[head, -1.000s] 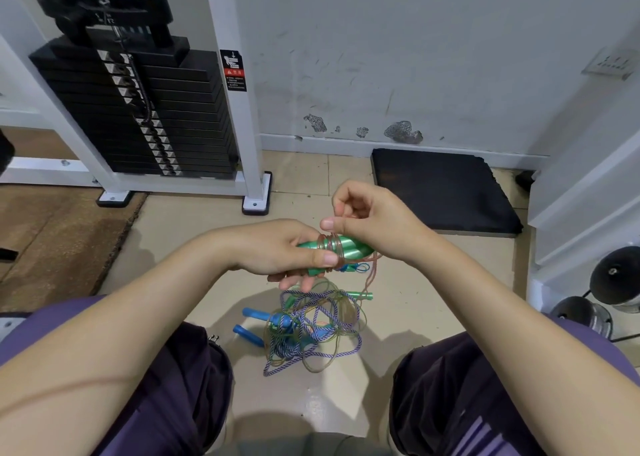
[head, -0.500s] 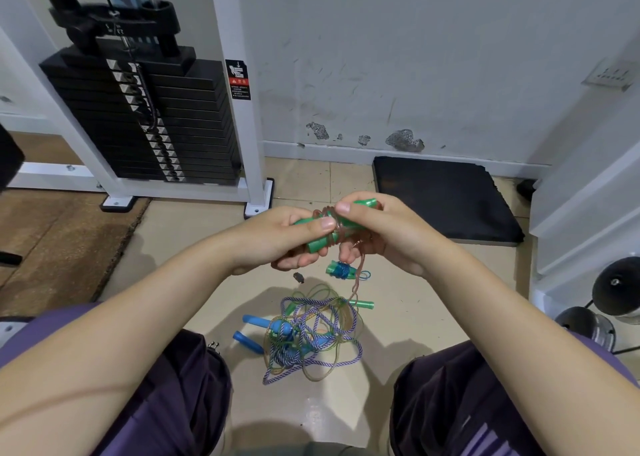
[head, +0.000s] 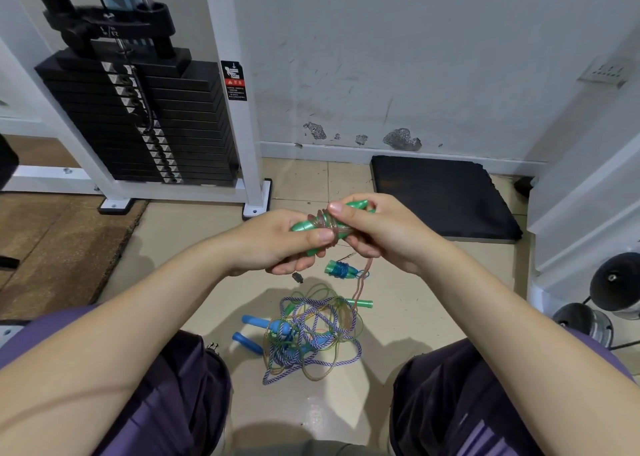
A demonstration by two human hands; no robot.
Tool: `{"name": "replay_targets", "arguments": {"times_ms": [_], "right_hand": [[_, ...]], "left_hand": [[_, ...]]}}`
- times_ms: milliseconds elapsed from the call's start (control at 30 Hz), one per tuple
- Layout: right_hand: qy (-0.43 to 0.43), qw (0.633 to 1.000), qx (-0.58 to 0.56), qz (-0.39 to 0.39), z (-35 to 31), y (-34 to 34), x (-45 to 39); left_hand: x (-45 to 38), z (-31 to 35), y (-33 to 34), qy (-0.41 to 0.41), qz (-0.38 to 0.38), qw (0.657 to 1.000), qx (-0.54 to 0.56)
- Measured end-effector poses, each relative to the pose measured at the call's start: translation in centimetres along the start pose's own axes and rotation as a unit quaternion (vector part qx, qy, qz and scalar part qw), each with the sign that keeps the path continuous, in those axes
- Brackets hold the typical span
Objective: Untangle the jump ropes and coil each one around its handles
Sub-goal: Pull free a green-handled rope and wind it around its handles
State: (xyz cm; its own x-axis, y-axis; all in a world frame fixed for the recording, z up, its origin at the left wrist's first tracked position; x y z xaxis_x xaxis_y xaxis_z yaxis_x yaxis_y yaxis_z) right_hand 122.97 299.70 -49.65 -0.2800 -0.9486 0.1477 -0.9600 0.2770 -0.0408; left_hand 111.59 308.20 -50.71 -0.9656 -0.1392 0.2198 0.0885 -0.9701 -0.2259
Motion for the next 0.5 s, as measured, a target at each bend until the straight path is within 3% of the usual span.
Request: {"name": "replay_targets", "arguments": {"times_ms": [233,400,500], "right_hand": [[0.02,0.988,-0.136,-0.071,0.6,0.9,-0.3],[-0.025,0.993,-0.113,0.006,0.1,0.6,-0.9],[-0.029,0.999,-0.003,0.041,0.3,0.3,-1.0]], "left_hand": [[-0.5,0.1,-1.3,0.009,0.096,0.988,0.117],[-0.6,0.3,-2.4,0.033,0.168,0.972,0.159],[-0.4,0.3,-3.2,0.036,0.219,0.955,0.195]]}}
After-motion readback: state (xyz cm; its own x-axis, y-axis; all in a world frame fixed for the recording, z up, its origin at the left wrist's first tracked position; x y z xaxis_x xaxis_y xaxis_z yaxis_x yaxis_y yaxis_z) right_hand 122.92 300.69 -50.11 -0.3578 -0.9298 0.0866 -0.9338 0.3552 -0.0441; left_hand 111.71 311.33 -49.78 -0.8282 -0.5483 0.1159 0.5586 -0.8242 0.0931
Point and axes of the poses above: each hand's wrist, its own x-axis away from the middle knuckle, its own y-axis out of the palm, z = x × y, the point moved 6 cm from there along -x, towards the middle knuckle, and after that the axes turned 2 degrees about -y, right-handed, at the moved point
